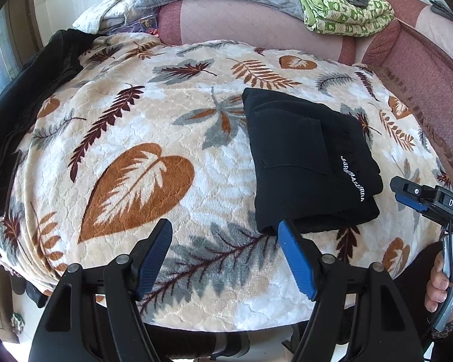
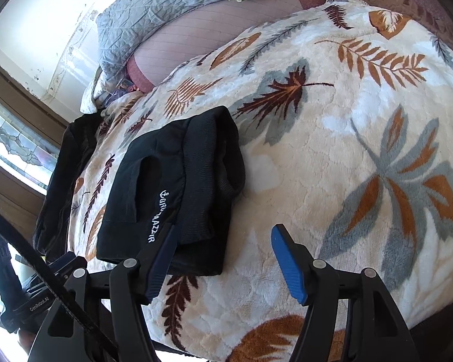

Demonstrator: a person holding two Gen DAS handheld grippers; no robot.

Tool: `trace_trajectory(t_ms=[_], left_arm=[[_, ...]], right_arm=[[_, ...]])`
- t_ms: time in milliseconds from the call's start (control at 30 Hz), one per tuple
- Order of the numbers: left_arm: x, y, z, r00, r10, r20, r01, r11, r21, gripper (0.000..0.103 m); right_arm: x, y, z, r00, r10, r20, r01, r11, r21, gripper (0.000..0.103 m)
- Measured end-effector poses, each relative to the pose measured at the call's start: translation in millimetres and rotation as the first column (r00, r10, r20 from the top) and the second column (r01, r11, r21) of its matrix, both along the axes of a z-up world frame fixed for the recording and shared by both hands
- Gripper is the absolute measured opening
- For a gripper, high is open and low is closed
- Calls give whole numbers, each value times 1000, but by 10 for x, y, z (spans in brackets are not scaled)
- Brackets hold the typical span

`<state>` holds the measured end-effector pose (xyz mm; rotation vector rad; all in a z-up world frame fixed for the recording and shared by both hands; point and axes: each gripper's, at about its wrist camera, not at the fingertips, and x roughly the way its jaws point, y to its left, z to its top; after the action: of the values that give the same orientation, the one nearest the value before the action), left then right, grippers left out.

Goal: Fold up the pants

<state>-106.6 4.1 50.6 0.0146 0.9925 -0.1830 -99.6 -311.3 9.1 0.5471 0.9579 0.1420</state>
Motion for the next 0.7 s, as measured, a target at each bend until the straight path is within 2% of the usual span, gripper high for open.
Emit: trace_trajectory(t_ms=[167, 367, 500, 633, 700], left_arm=[[-22, 100, 23, 1000, -11, -10, 11, 998, -68, 72], [328, 317, 13, 999, 2, -50, -14, 968, -250, 74], [640, 342, -96, 996, -10, -86, -17, 951, -310, 74], [931, 307, -250, 989, -41, -143, -18, 921, -389, 74], [1101, 227, -321, 985, -64, -161, -8, 912, -410, 74]], right_arm=[[-2, 78, 228, 999, 42, 32, -41, 999, -26, 74], [319, 26, 470, 998, 63, 30, -63, 998, -3, 82], [583, -113, 355, 999, 28, -26, -27, 999, 16, 83], [706, -267, 64, 996, -5, -86, 19, 986, 165, 83], [749, -275, -30, 995, 4, -98, 16, 978, 210, 83]])
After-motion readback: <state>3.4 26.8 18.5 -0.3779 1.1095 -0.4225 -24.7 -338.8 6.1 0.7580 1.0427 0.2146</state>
